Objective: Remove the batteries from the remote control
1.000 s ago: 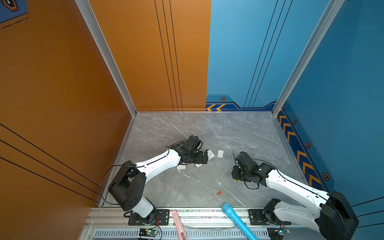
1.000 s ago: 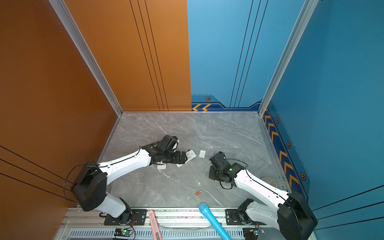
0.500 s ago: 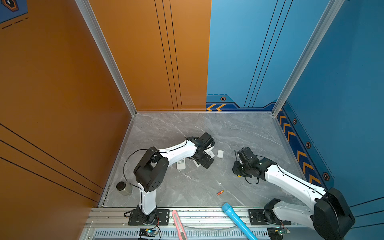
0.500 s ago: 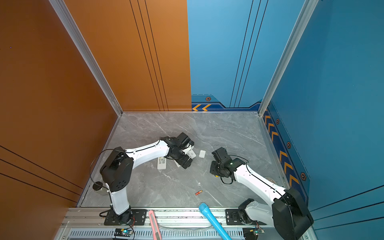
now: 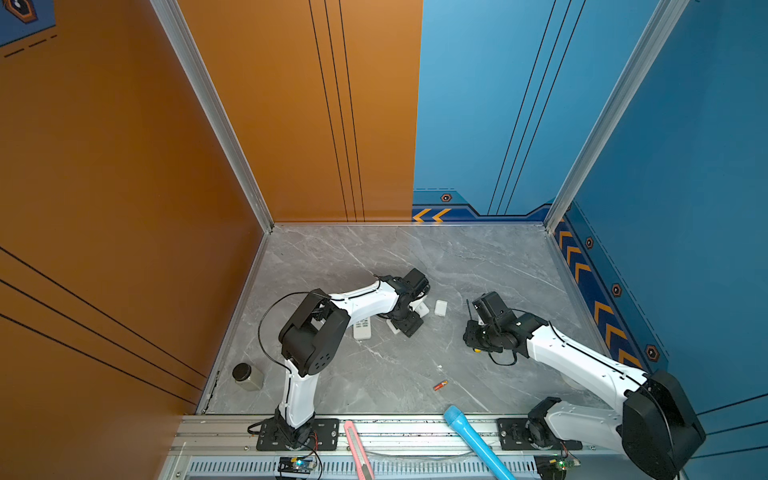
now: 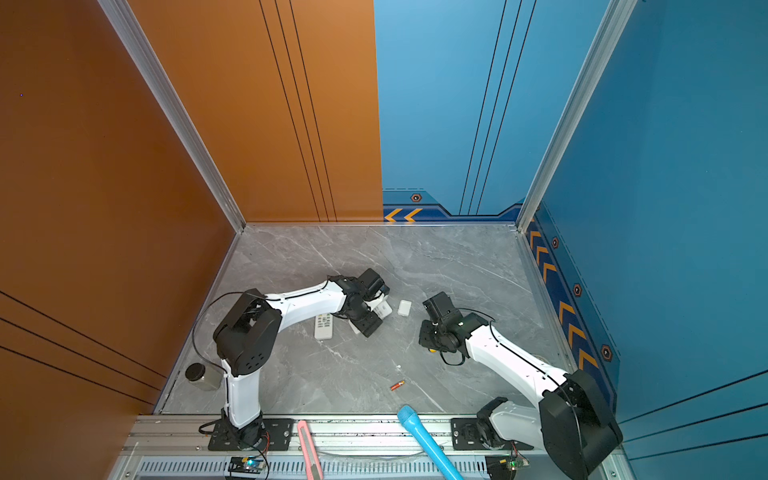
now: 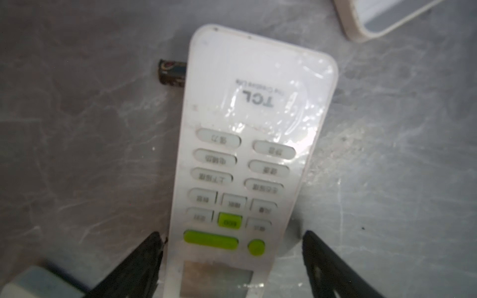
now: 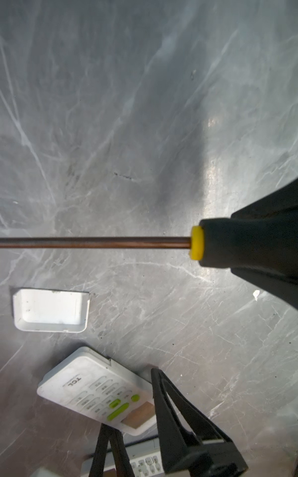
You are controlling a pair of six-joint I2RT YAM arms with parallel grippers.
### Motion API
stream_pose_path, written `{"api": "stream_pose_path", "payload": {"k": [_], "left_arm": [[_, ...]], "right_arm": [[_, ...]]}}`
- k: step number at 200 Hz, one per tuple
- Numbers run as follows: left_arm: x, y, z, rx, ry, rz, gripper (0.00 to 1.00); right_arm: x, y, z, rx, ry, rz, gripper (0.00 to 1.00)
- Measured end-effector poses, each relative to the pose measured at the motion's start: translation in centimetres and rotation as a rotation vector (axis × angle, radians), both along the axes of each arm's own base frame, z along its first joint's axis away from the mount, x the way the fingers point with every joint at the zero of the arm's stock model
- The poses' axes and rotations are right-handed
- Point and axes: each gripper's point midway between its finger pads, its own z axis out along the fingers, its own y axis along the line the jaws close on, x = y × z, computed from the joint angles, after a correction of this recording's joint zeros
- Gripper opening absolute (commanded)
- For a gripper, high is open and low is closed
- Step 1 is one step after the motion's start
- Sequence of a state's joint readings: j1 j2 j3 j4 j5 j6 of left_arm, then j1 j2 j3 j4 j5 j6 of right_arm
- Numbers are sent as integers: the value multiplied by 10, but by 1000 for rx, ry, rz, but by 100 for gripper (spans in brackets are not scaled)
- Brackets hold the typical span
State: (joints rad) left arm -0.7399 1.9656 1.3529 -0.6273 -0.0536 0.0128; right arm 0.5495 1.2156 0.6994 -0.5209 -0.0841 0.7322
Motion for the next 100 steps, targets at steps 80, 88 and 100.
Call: {"api": "stream_pose_path", "payload": {"k": [80, 88, 100], "left_arm": [[-24, -7, -1, -54, -55, -7, 51], [-28, -7, 0, -60, -59, -7, 51], [-34, -8, 3, -73, -66, -6, 50]], "right_arm": [[0, 2, 0, 10, 4, 2, 4], [-1, -1, -1, -2, 13, -7, 4], [-2, -7, -4, -26, 25, -21, 4]]}}
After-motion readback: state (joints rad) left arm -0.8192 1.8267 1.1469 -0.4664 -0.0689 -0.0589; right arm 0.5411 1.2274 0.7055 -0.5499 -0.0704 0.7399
